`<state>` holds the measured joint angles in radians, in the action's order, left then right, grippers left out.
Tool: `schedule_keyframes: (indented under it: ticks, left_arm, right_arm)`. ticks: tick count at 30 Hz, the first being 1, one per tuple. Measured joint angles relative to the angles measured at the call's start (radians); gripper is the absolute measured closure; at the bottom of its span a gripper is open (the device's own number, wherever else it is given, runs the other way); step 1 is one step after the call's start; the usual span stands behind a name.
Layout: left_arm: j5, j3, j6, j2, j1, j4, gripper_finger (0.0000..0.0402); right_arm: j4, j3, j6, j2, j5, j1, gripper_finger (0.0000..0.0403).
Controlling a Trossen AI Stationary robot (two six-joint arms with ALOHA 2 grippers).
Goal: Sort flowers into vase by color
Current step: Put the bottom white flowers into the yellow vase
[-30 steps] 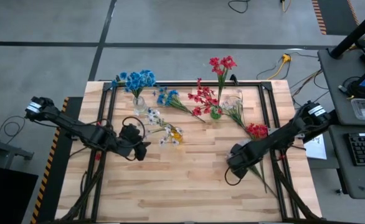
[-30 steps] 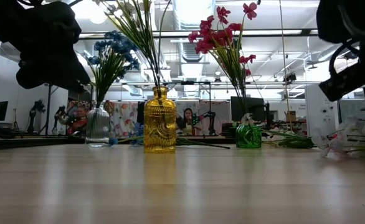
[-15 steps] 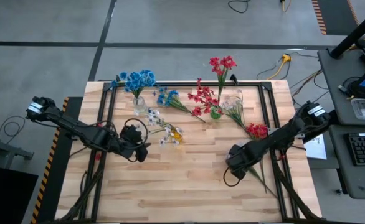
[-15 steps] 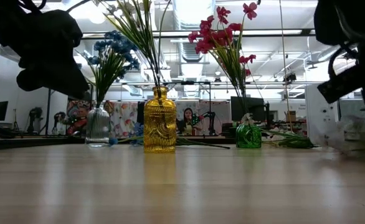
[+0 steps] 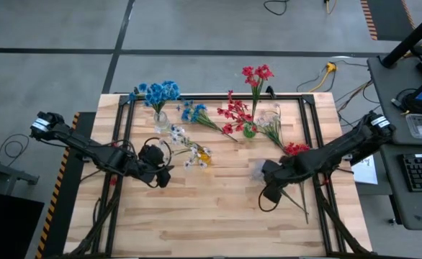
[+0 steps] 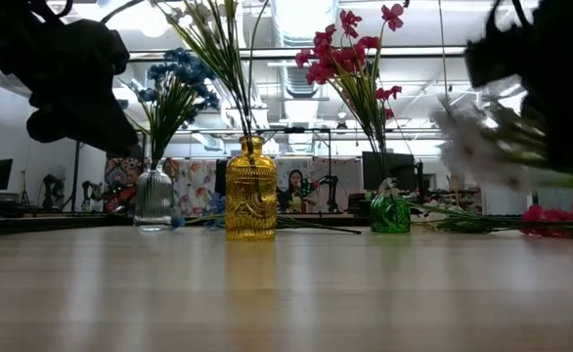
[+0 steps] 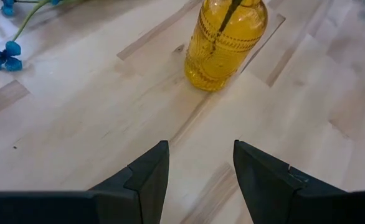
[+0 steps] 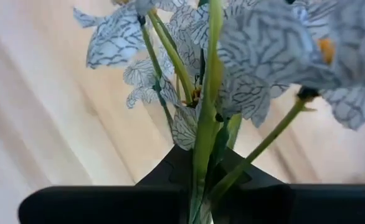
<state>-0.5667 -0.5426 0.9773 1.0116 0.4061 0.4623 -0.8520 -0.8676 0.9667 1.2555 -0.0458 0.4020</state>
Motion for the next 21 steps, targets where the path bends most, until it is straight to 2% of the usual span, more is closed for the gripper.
schedule_keyframes:
  ticks: [5,9,12,17,21]
  left_arm:
    - [0.001,0.0,0.0,0.003,0.0,0.002,0.0236]
    - [0.013,0.0,-0.025,0.004,0.0,0.003,0.0236]
    - [0.035,0.0,-0.047,0.004,0.0,0.004,0.0236]
    - [0.043,0.0,-0.073,0.004,0.0,0.005,0.0236]
    - [0.032,0.0,-0.084,0.008,0.0,0.011,0.0236]
  right_arm:
    - [0.205,-0.016,-0.162,-0.093,-0.118,-0.024,0.0381]
    - [0.516,0.01,-0.38,-0.16,-0.219,-0.026,0.0381]
    - [0.803,0.04,-0.634,-0.185,-0.292,-0.025,0.0381]
    - [1.354,0.104,-1.052,-0.161,-0.296,-0.029,0.0381]
    - [1.587,0.124,-1.286,-0.113,-0.294,-0.035,0.0381]
